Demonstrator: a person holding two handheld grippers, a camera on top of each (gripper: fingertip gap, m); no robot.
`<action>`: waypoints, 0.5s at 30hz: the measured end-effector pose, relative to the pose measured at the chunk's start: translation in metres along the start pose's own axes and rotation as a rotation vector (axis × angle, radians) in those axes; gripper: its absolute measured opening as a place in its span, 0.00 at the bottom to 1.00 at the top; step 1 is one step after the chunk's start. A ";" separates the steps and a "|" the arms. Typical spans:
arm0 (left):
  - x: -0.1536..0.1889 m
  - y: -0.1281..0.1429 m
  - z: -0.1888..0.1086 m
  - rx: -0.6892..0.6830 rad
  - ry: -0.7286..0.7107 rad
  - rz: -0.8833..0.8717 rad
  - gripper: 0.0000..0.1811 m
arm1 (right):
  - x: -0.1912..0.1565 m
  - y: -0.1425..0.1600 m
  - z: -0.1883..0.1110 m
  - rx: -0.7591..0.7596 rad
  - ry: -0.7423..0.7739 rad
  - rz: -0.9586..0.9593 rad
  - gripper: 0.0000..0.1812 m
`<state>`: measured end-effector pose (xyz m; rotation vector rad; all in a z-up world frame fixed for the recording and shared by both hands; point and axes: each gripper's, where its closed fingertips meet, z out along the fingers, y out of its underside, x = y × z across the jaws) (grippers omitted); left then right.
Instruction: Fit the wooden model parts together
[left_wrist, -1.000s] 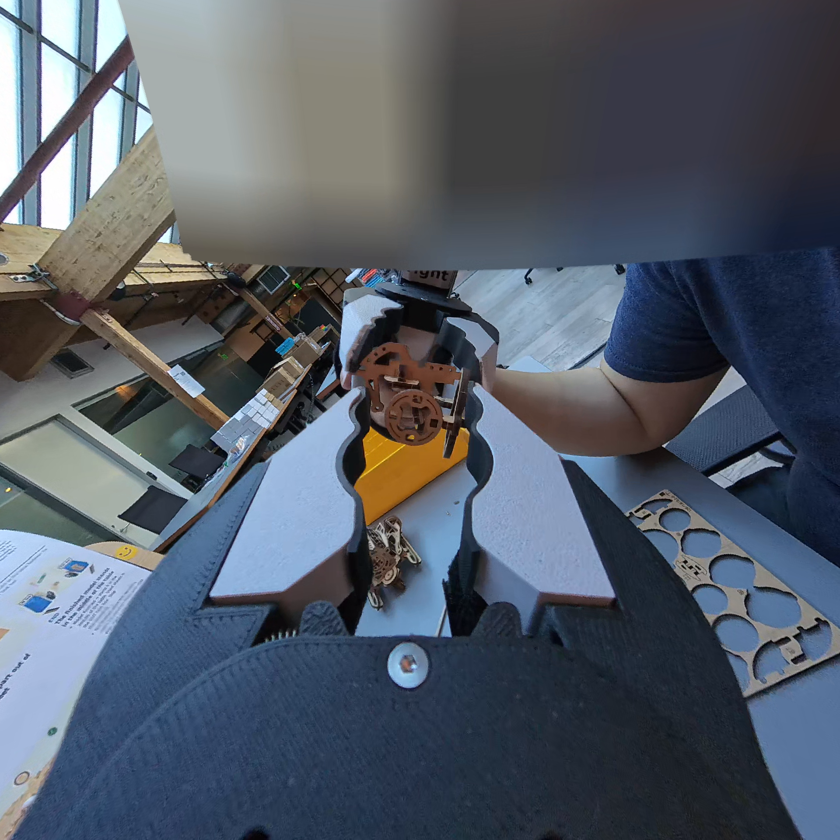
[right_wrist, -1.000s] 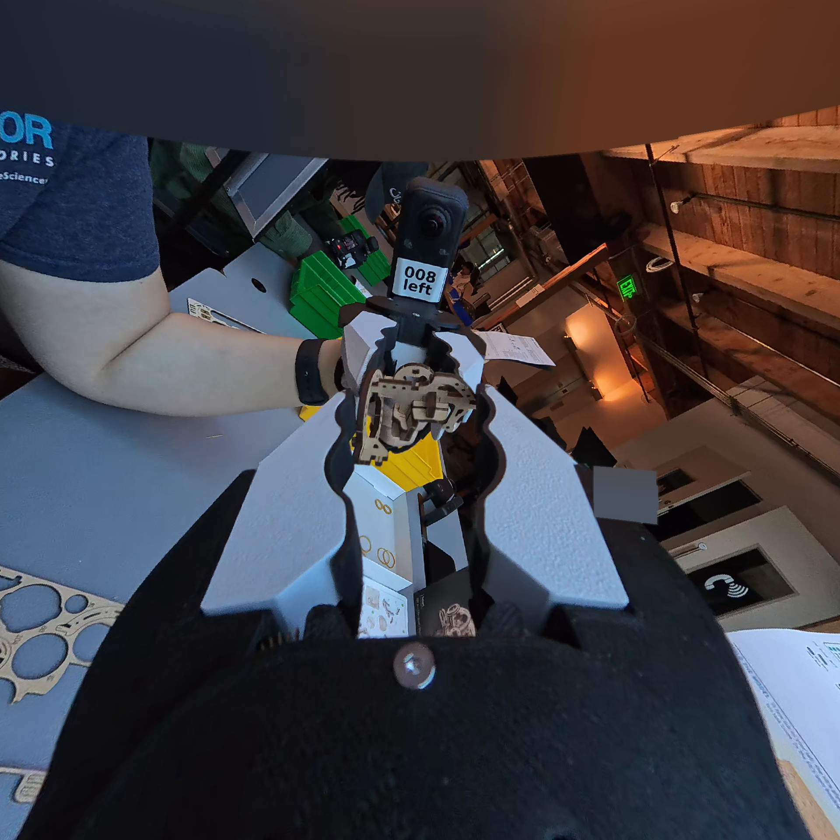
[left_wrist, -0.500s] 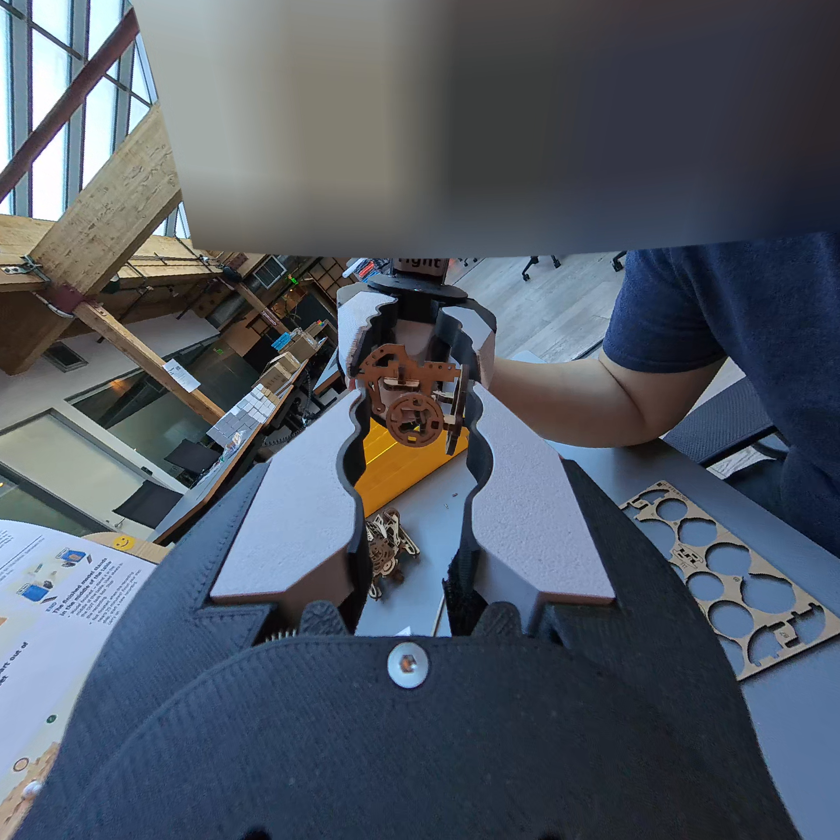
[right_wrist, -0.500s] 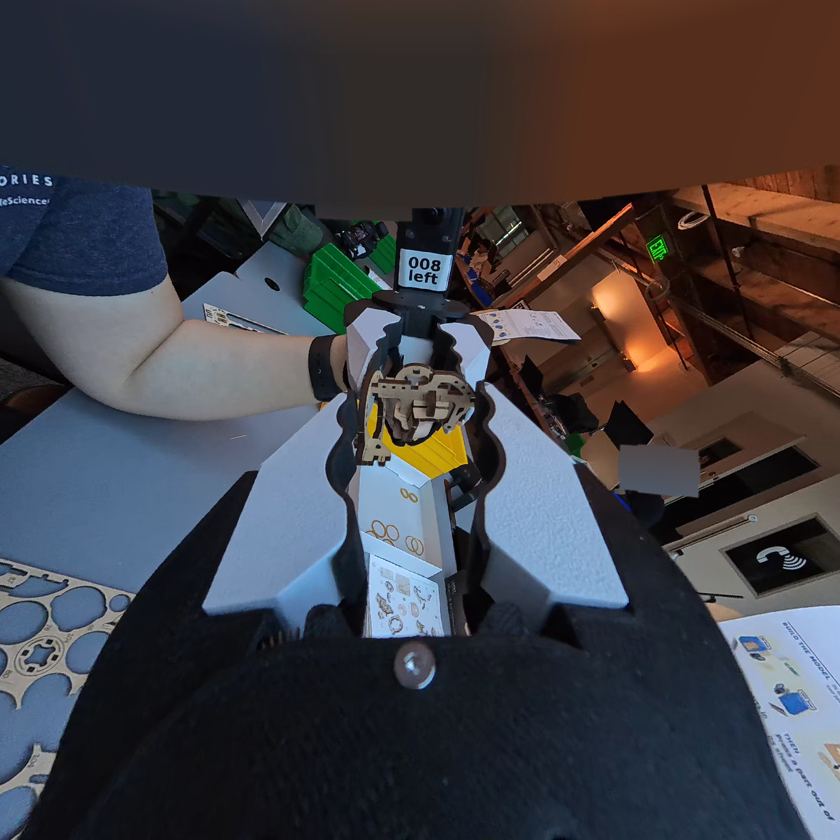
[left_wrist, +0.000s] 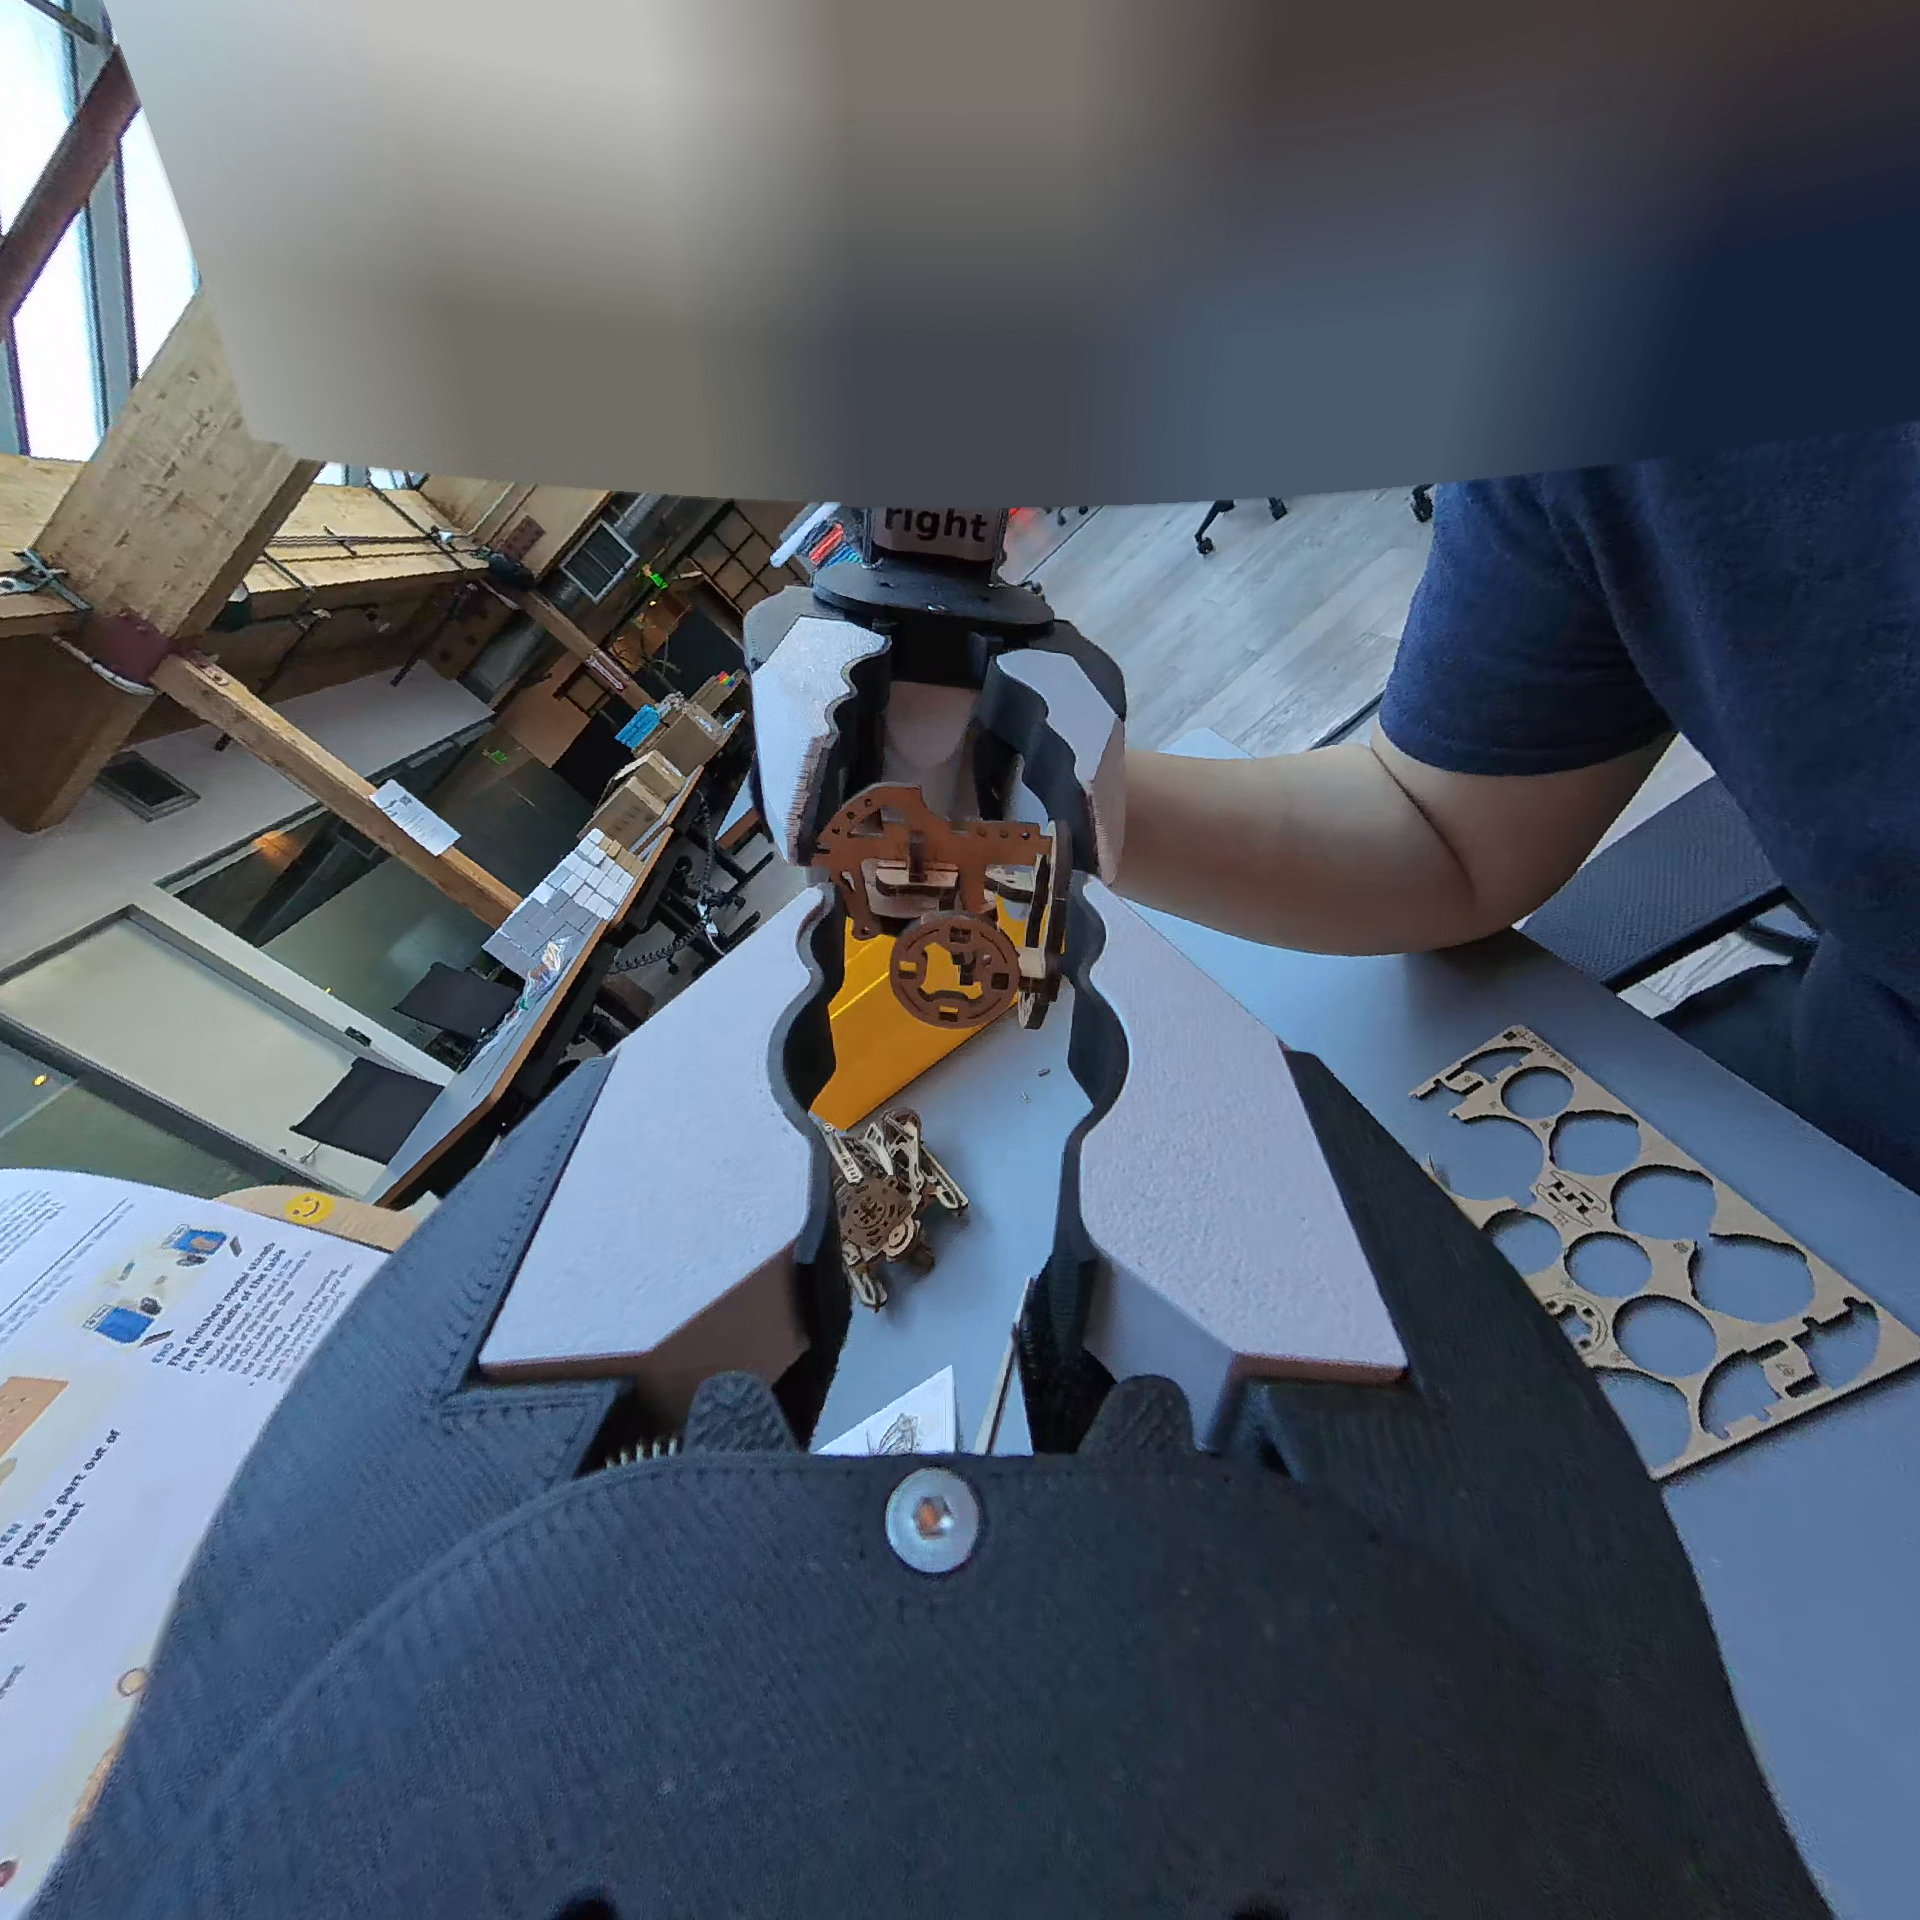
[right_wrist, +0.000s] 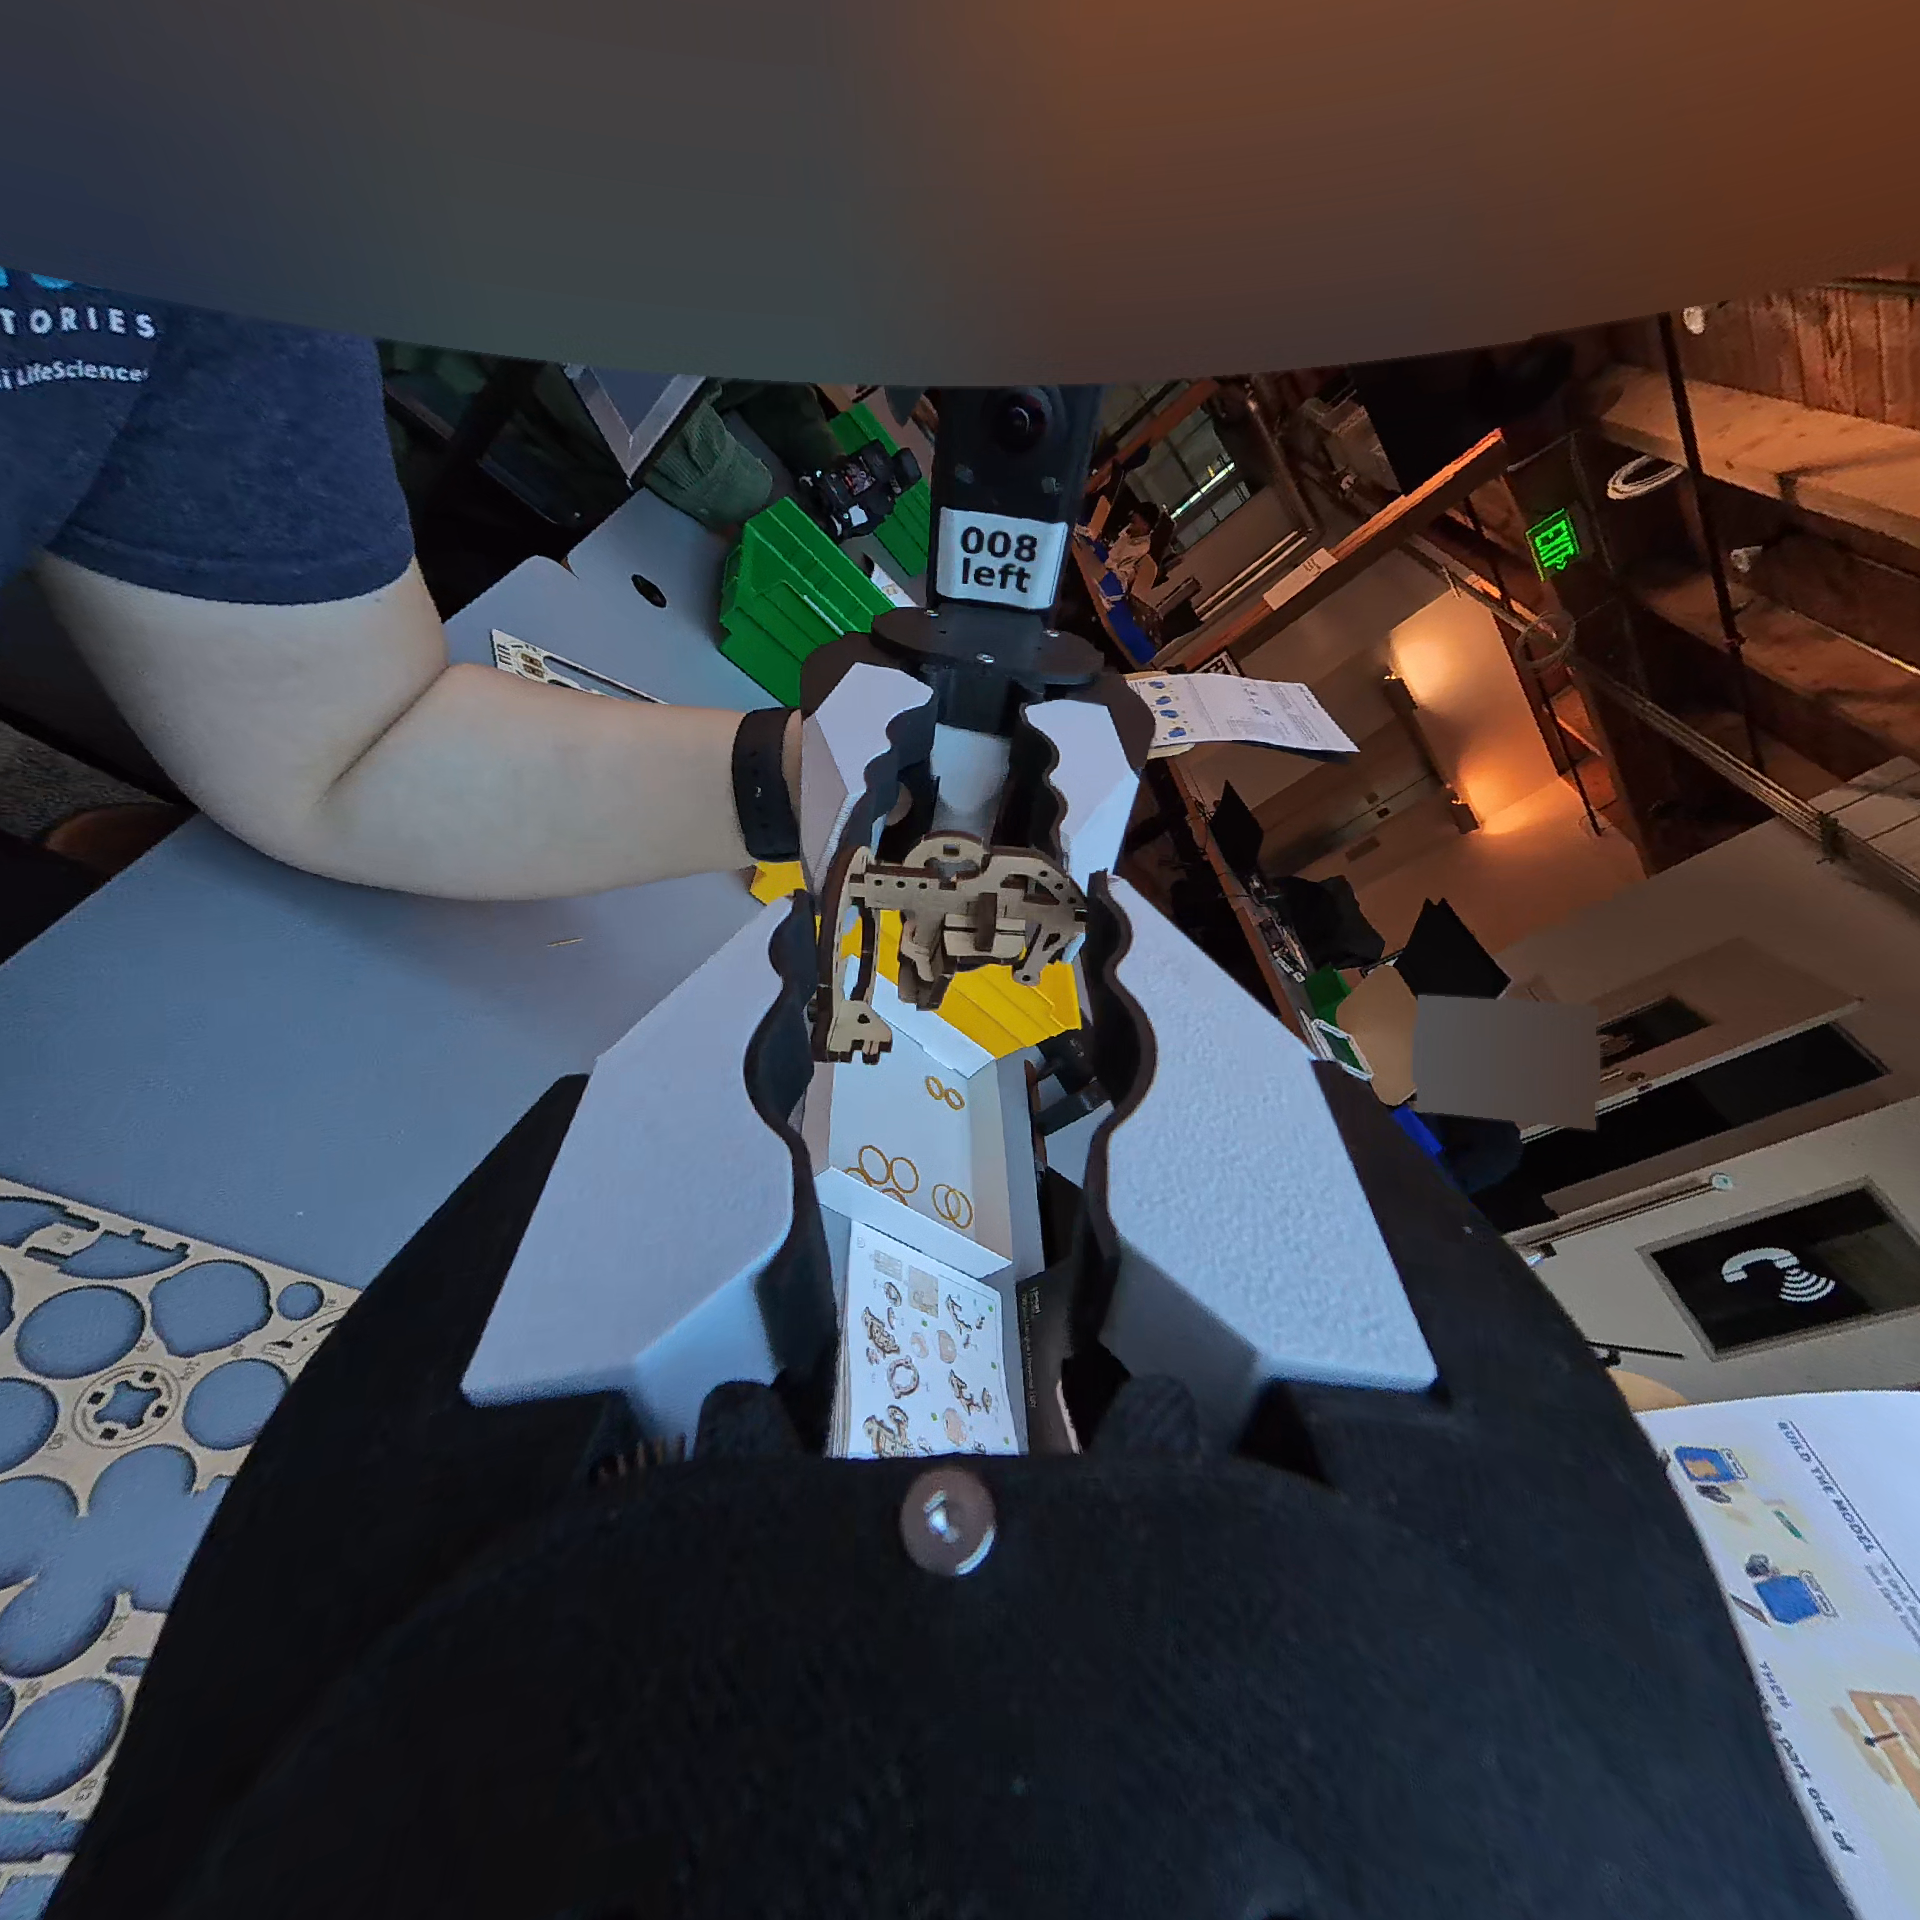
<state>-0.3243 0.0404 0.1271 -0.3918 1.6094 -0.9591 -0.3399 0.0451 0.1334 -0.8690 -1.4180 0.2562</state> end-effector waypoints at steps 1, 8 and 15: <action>0.000 0.000 0.000 -0.004 0.001 -0.003 0.23 | 0.000 -0.001 0.000 0.000 -0.002 0.000 0.28; 0.005 0.001 -0.003 -0.039 0.018 0.014 0.23 | -0.004 -0.002 0.003 0.022 -0.031 0.018 0.28; 0.008 0.007 -0.004 -0.070 0.025 0.043 0.23 | -0.006 0.001 0.005 0.015 -0.050 0.028 0.28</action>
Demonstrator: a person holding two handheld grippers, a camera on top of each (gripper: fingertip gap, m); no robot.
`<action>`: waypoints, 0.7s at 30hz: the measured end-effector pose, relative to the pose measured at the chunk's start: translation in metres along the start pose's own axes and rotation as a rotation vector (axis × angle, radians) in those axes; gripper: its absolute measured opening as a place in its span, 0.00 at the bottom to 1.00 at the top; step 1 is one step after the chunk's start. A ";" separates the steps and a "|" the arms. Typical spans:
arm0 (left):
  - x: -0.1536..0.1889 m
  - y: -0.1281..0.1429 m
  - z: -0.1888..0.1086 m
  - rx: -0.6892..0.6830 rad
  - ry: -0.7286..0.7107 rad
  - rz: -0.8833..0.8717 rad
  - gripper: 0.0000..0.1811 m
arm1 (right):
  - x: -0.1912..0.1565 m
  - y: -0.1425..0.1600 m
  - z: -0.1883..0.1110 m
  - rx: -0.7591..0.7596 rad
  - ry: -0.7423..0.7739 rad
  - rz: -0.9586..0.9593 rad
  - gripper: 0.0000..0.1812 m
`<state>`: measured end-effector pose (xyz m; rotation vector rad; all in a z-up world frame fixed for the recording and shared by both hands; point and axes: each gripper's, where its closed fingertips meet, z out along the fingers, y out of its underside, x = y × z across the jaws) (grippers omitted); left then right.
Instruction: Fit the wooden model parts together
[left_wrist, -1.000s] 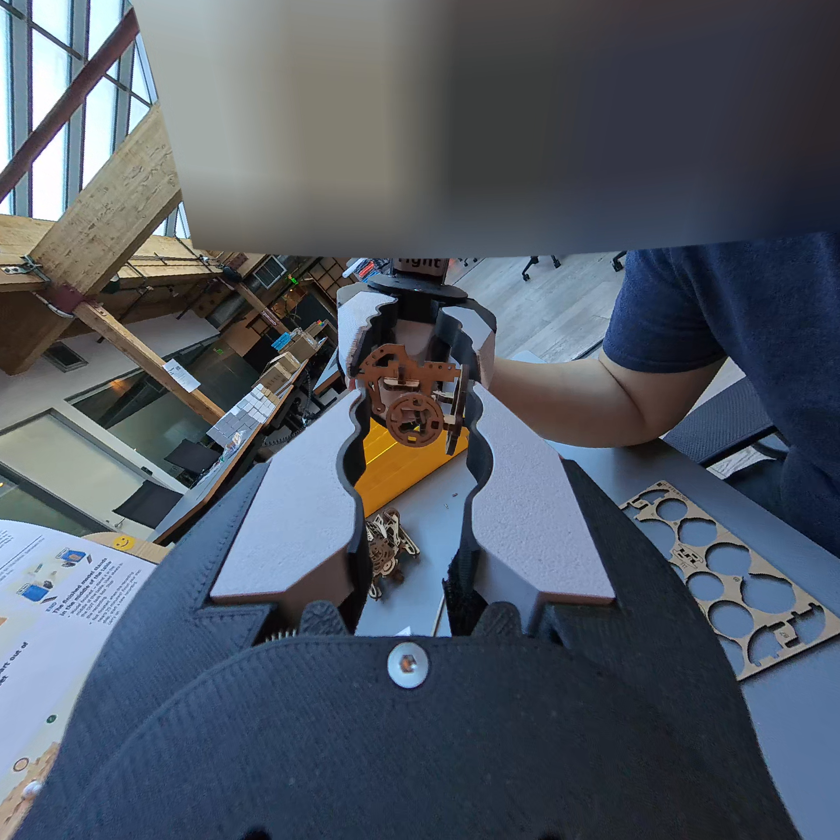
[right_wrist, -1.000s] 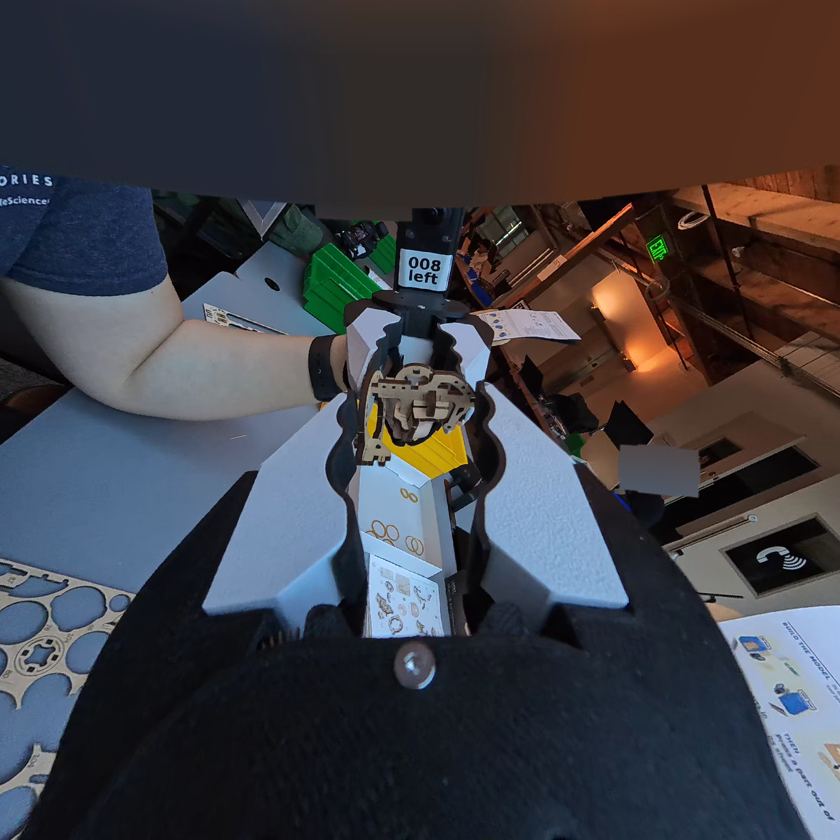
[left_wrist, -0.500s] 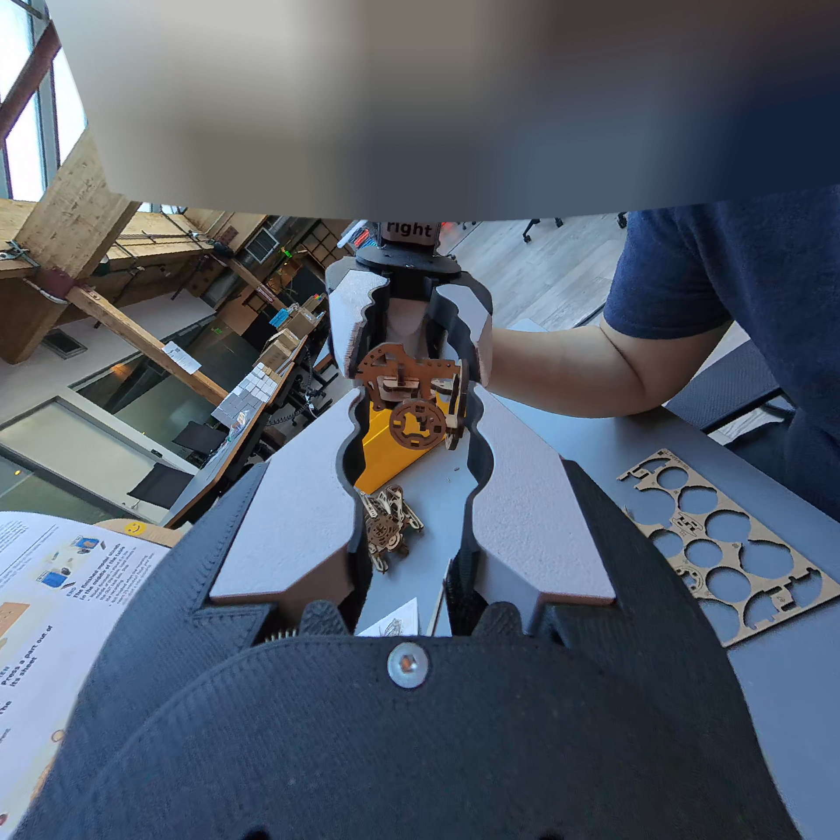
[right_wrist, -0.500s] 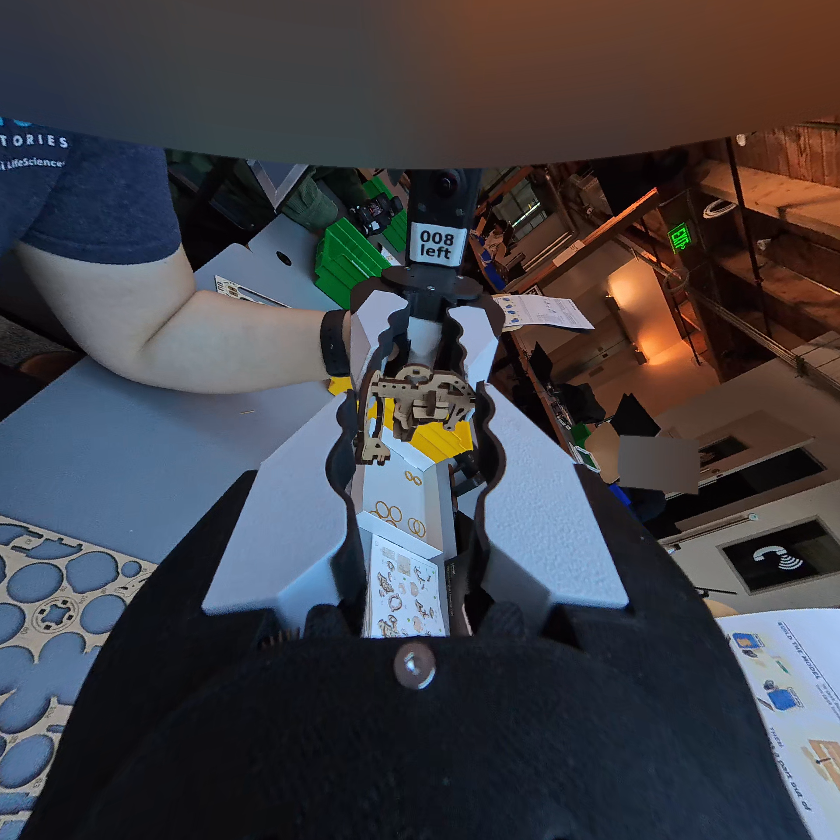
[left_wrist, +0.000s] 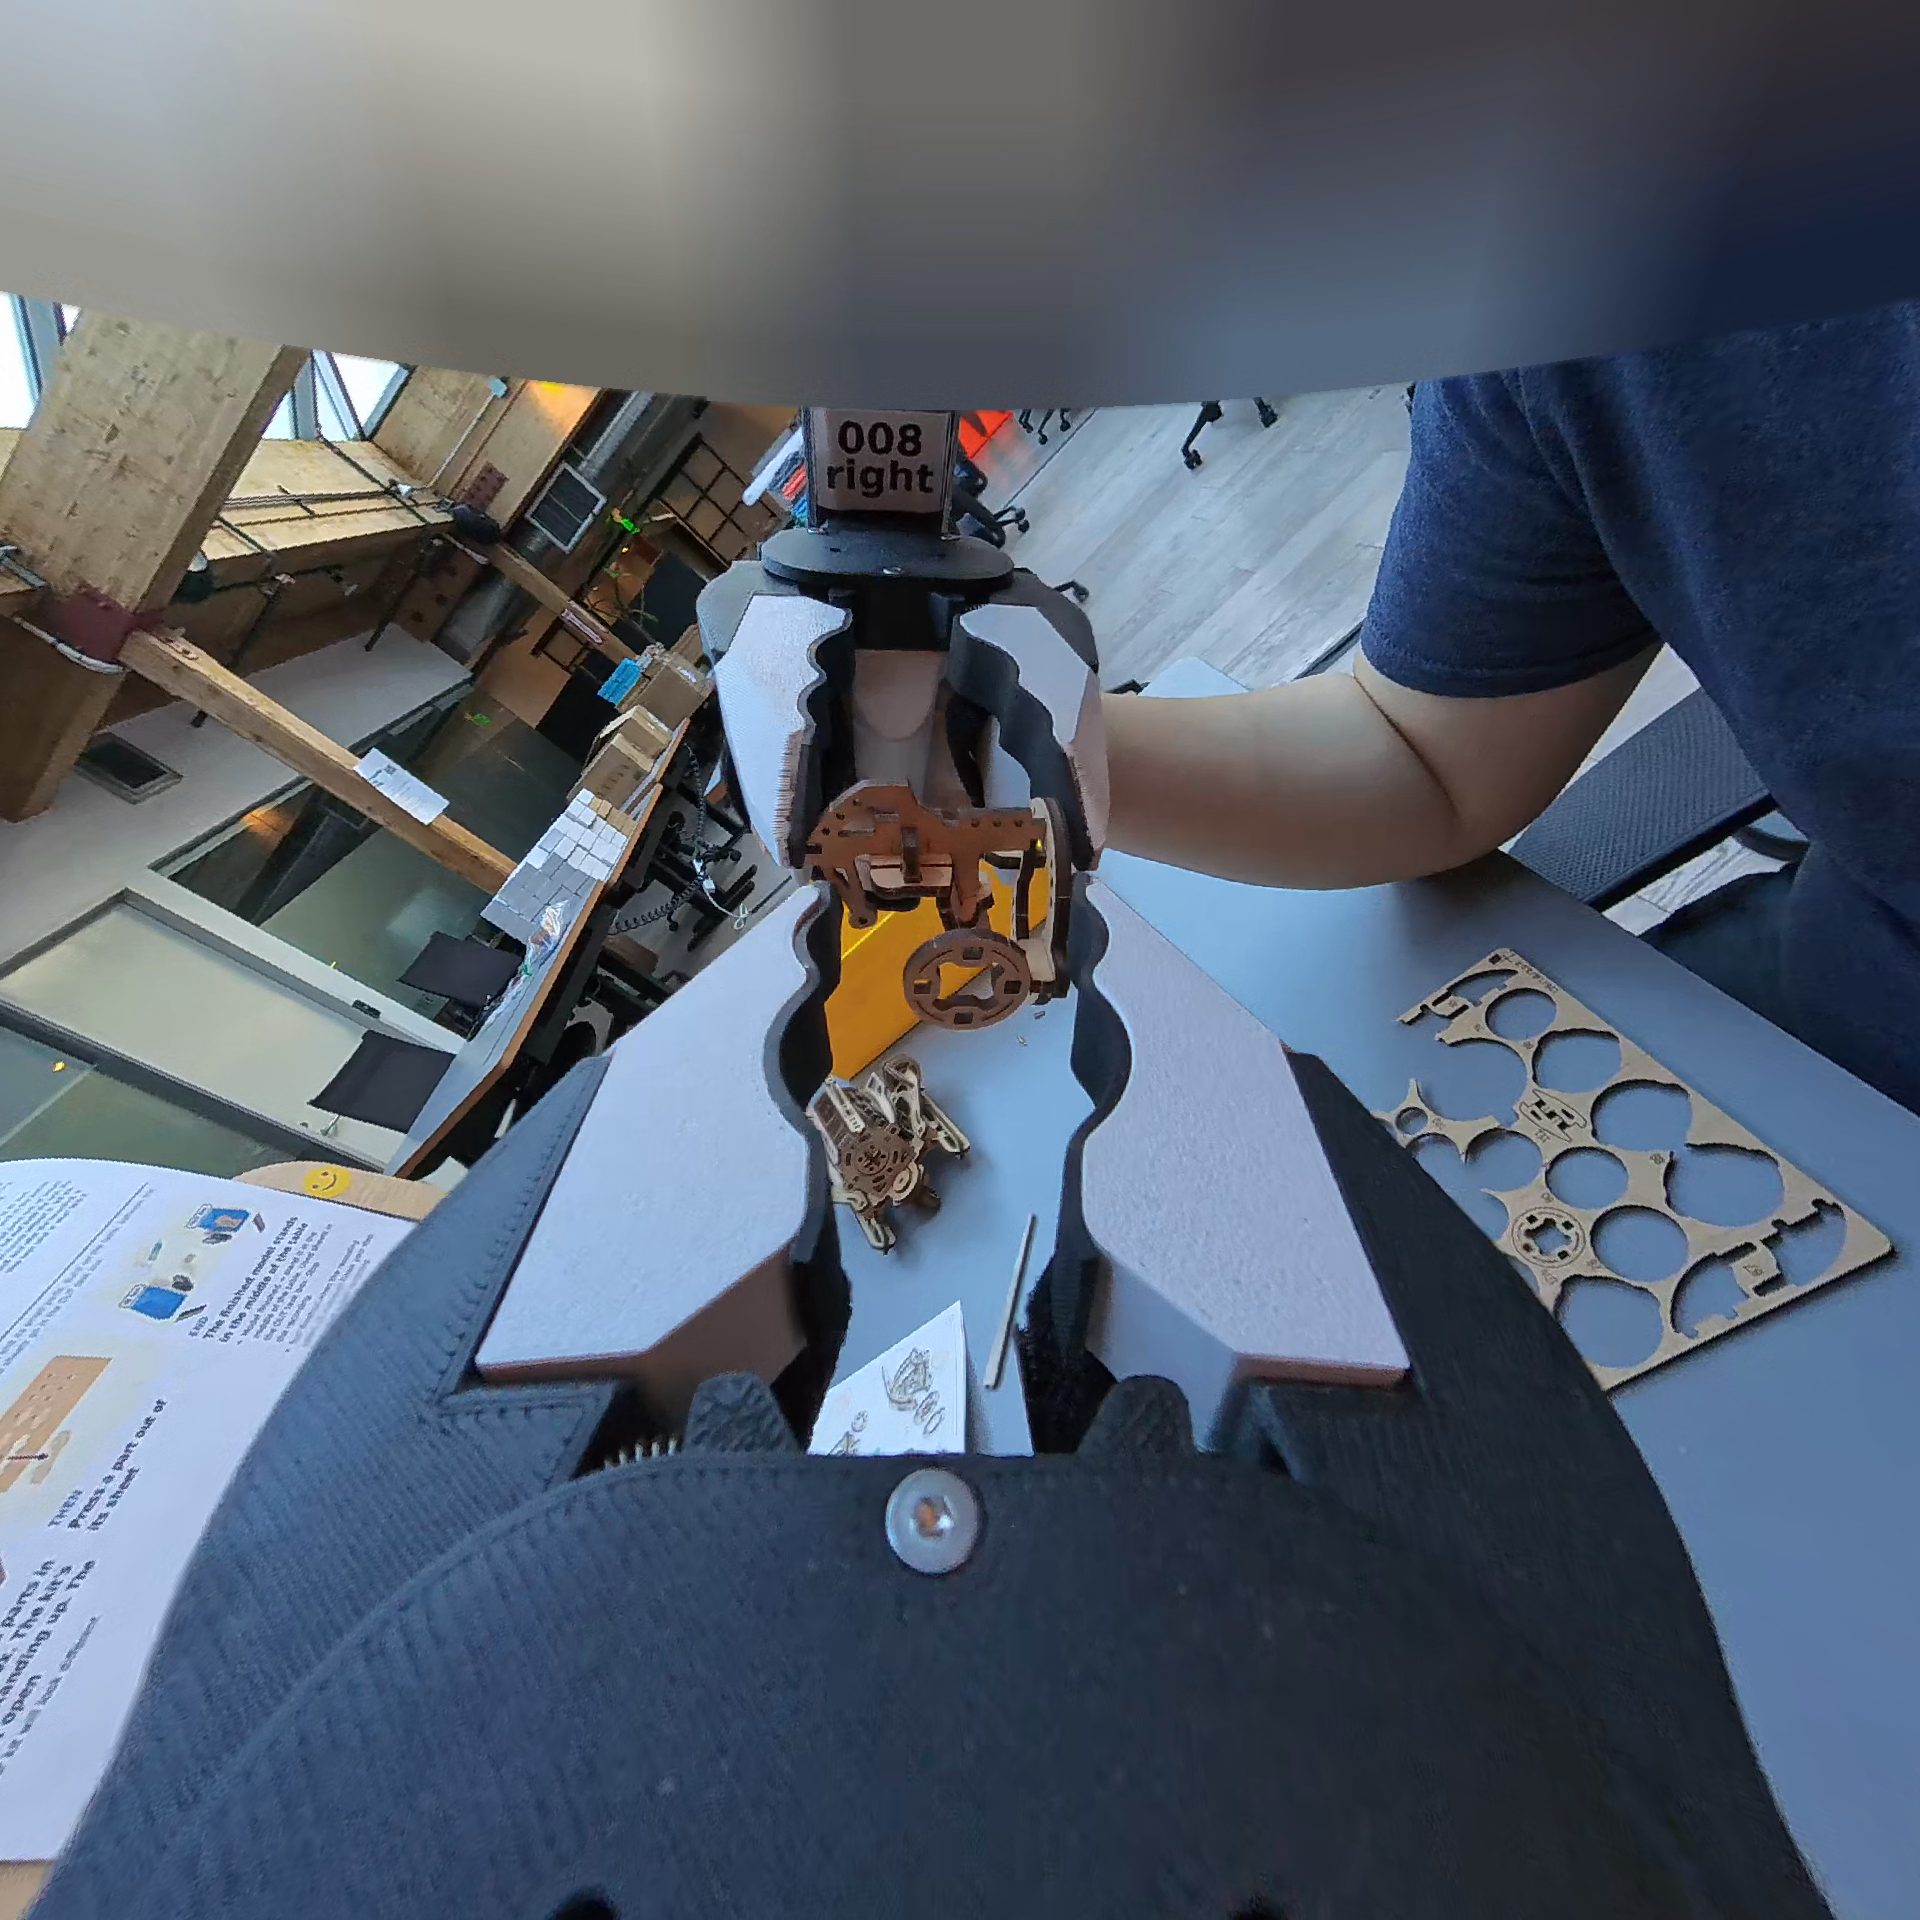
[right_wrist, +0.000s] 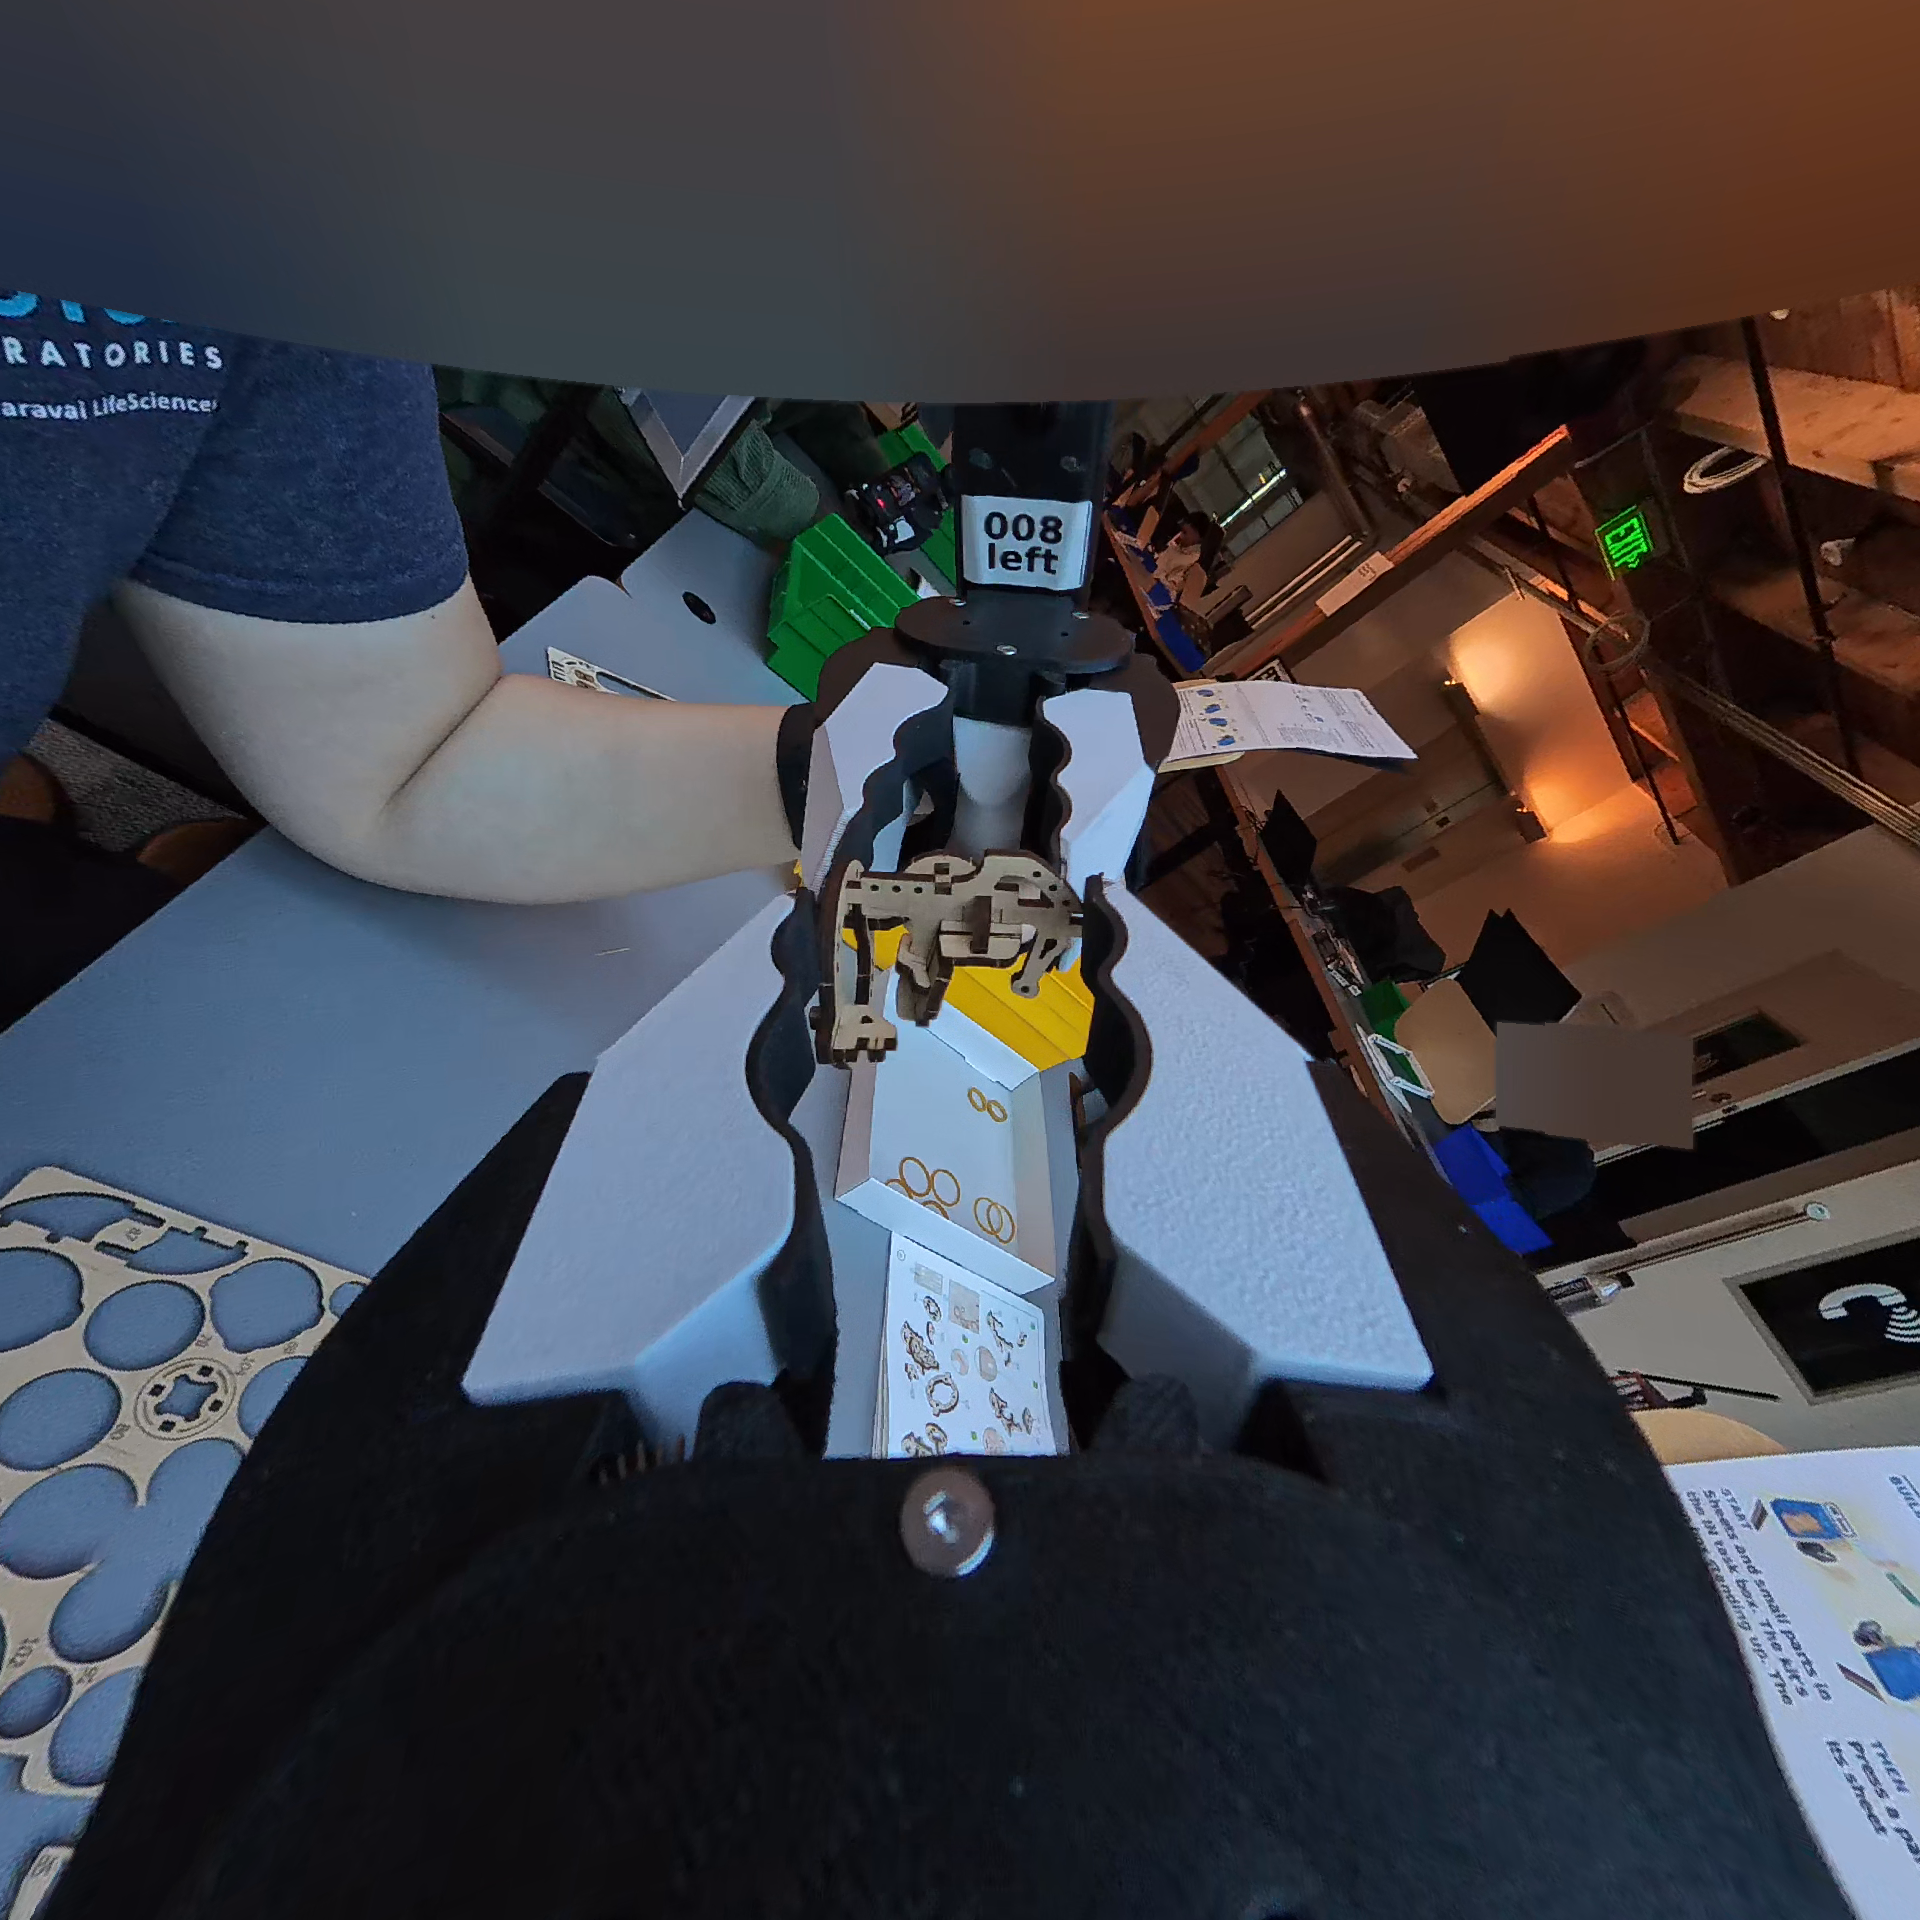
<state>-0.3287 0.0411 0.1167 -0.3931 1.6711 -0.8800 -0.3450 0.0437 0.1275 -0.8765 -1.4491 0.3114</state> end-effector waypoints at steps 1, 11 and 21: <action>0.001 0.000 0.000 -0.002 0.002 0.000 0.23 | 0.000 0.000 0.000 0.002 -0.003 0.001 0.28; 0.000 -0.003 -0.001 -0.005 -0.014 0.034 0.24 | 0.002 -0.004 0.000 0.040 0.003 0.010 0.26; -0.002 -0.005 0.002 -0.012 -0.021 0.033 0.23 | 0.002 -0.006 -0.003 0.061 -0.004 0.030 0.27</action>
